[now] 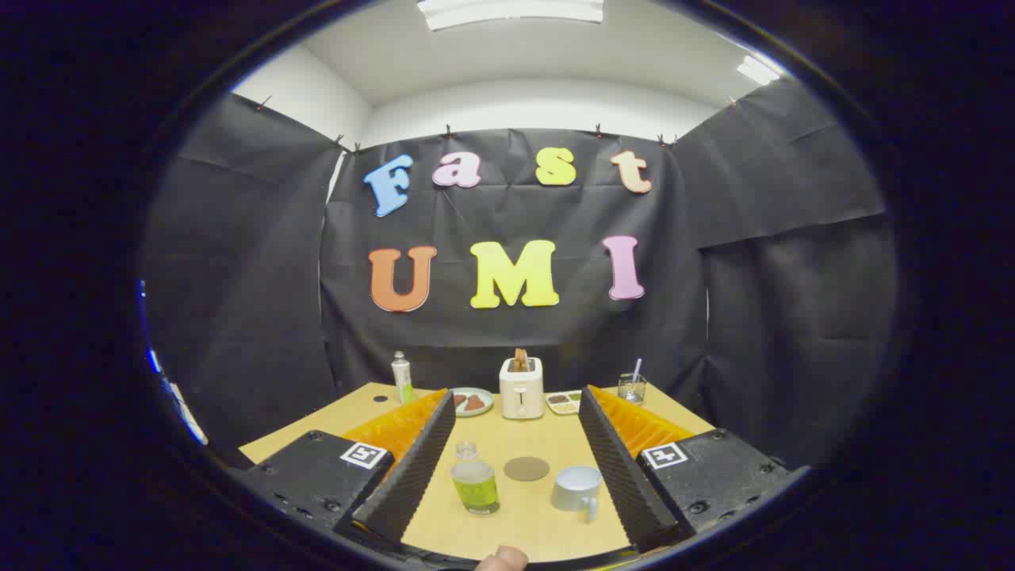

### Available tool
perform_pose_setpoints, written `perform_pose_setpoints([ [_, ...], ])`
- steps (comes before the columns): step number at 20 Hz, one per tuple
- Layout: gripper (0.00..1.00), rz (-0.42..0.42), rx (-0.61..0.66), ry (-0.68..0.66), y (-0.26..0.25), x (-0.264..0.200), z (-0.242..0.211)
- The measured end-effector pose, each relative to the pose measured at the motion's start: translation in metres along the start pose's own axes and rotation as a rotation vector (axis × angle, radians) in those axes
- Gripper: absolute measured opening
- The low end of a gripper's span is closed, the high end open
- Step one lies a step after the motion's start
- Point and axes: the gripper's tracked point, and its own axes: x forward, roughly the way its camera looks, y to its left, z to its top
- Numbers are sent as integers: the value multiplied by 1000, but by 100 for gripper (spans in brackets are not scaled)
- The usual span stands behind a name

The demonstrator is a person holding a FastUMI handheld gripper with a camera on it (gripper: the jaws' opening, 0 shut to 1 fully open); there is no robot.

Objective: Take the bottle from table, then pour the juice into the cup, finally place the bottle on the coaster

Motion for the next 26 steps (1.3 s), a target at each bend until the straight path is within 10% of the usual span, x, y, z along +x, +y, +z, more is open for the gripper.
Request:
perform_pose_setpoints([
  [26, 100, -35, -64, 57, 53, 54, -75],
])
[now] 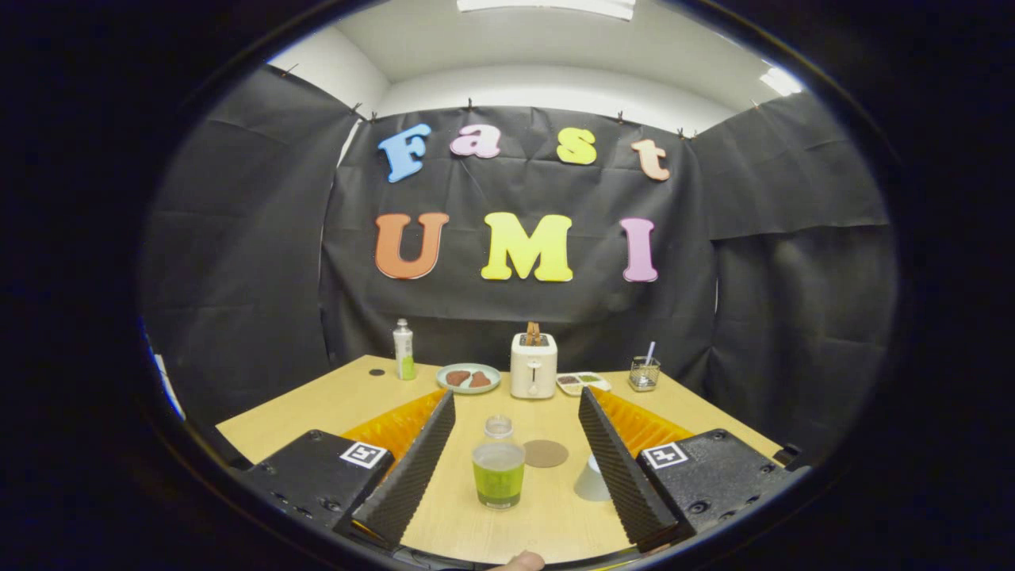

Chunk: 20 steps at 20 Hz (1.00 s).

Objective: Take the bottle from table, then pour the juice into the cup, finally place the bottle on the coaster

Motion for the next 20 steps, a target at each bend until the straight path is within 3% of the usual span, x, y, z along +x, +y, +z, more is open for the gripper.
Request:
perform_pose_setpoints([
  [9, 100, -88, 25, 50, 0, 54, -79],
  [20, 100, -30, 20, 67, 27, 101, -129],
])
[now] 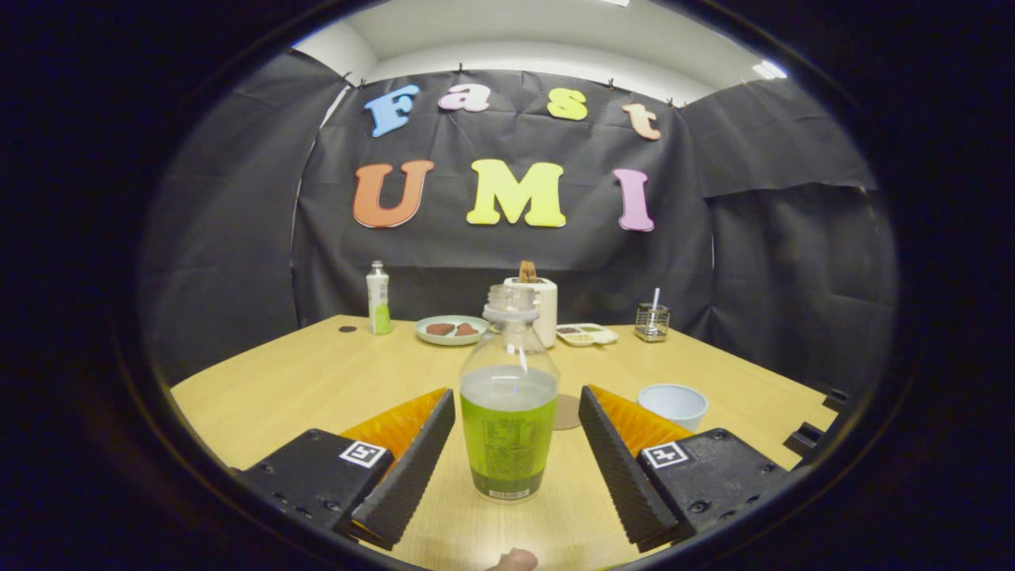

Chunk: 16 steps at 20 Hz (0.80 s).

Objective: Take the bottle from table, then pour the juice into the cup, finally place the bottle on the coaster

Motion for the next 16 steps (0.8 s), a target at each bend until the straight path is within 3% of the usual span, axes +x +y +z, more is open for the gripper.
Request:
perform_pose_setpoints([
  [7, 99, -23, -47, -12, 2, 29, -17],
  [10, 88, -24, -97, -12, 5, 32, -18],
  [16, 82, 51, 51, 25, 9, 21, -11],
])
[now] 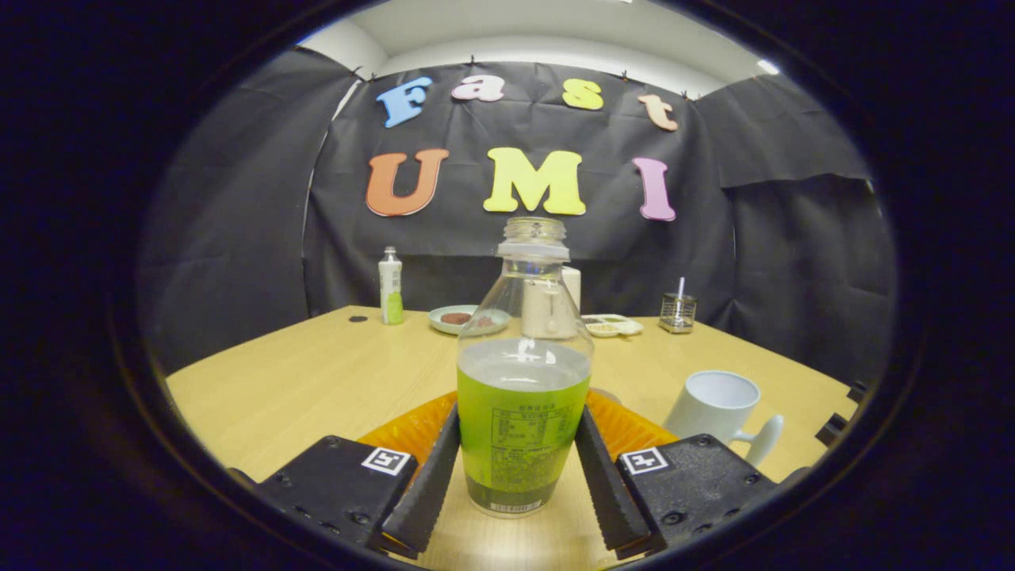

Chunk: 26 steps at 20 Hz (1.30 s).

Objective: Take the bottle from table, then pour the juice into the cup, finally place the bottle on the coaster

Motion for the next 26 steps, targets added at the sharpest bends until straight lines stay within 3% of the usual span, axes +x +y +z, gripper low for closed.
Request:
perform_pose_setpoints([
  [10, 80, 110, 325, 47, -1, -10, 38],
  [15, 80, 217, 555, 76, 1, -7, 43],
  [20, 79, 339, 893, 74, 2, -2, 54],
  [26, 78, 350, 1132, 67, -22, 2, 62],
])
